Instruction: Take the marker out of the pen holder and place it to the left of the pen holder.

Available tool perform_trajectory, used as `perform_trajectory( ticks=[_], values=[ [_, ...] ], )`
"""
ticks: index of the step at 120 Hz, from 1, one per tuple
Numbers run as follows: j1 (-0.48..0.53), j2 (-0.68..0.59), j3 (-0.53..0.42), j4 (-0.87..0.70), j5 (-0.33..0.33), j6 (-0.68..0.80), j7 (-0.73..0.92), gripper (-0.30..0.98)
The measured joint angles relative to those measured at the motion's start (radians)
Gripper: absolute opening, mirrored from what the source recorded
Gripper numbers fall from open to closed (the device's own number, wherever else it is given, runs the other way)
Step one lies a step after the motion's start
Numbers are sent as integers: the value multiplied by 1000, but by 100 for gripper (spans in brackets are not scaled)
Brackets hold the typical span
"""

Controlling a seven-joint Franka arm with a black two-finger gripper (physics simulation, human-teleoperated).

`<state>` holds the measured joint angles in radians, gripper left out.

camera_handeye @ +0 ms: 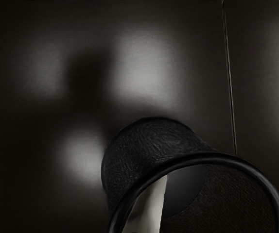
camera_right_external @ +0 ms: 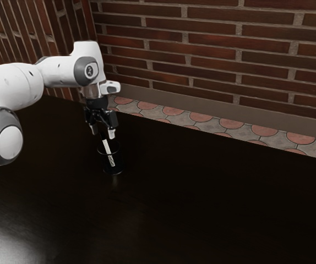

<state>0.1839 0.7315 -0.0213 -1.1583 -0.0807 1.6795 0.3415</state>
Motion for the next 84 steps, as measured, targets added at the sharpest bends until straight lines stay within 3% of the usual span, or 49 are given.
perform_trajectory(
  ticks=[29, 56, 84],
  values=[
    [6, 29, -11, 4, 0, 14, 25, 67],
    [3, 21, -8, 4, 4, 10, 44, 16],
    [0, 2, -4, 4, 10, -17, 57, -2]
  ],
)
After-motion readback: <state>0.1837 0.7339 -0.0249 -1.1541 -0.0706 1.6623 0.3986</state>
